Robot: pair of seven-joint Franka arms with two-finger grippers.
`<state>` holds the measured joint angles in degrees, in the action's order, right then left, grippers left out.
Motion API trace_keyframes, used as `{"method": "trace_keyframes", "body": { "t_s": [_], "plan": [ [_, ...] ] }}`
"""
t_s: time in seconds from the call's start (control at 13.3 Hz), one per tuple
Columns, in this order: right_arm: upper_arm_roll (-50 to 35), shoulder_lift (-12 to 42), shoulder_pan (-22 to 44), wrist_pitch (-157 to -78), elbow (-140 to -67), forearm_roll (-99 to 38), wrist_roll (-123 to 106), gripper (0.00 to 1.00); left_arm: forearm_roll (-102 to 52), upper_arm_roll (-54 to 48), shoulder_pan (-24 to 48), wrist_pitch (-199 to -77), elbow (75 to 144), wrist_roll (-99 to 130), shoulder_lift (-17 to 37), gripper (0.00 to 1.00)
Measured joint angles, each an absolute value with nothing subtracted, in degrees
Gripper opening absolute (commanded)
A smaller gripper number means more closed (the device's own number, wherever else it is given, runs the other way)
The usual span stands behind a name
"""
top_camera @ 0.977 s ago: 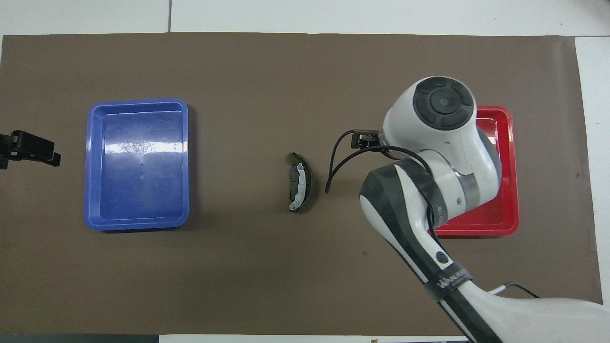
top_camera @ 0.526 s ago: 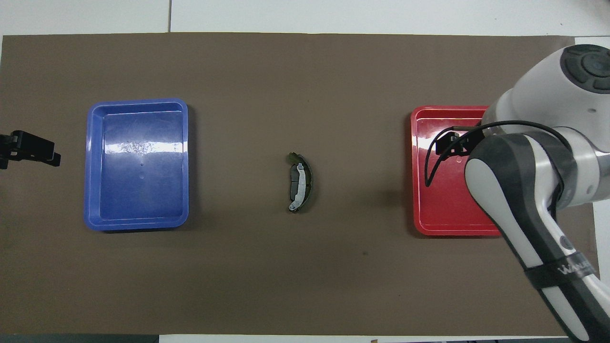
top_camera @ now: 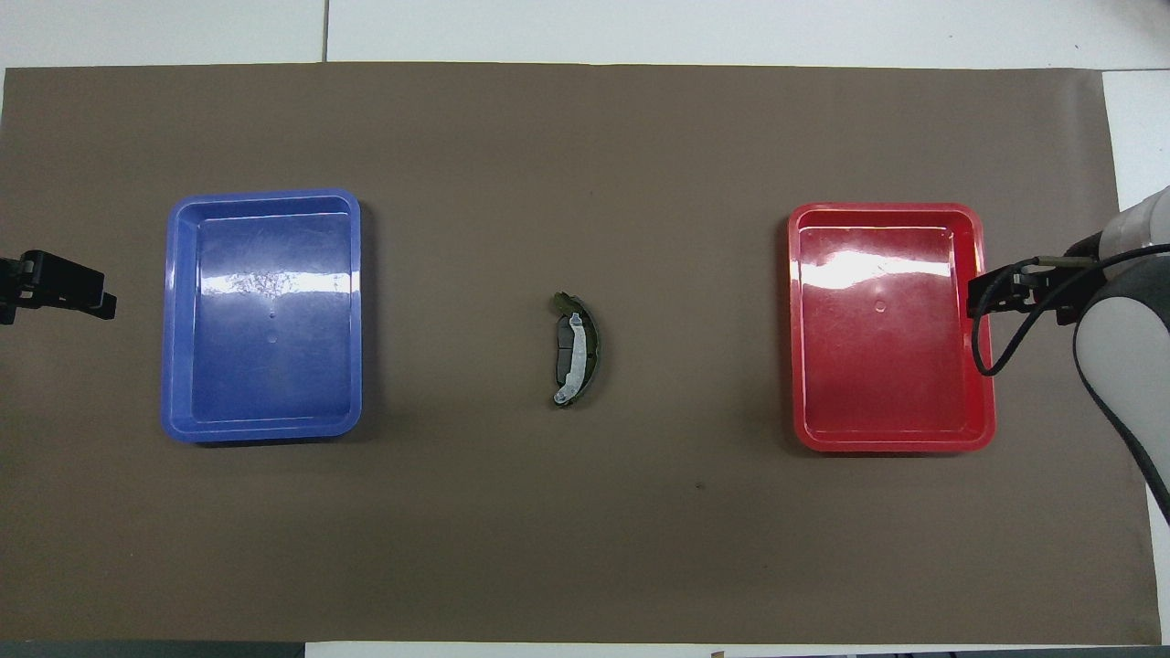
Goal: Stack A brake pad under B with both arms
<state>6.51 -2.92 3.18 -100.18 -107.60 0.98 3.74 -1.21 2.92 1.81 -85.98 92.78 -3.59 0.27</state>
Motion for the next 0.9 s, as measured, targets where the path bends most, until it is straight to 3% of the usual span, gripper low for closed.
{"method": "trace_keyframes", "body": {
  "t_s": [0.53,0.9],
  "plan": [
    [5.50,-3.98,3.99,-85.26,-92.83,1.00,3.92,1.00,-1.21,2.92,1.81,-85.98,92.78,-3.59,0.27,1.00],
    [5.48,-0.87,4.67,-83.29,-88.51,0.97,3.92,1.00,-1.21,2.92,1.81,-85.98,92.78,-3.59,0.27,1.00]
  ]
}}
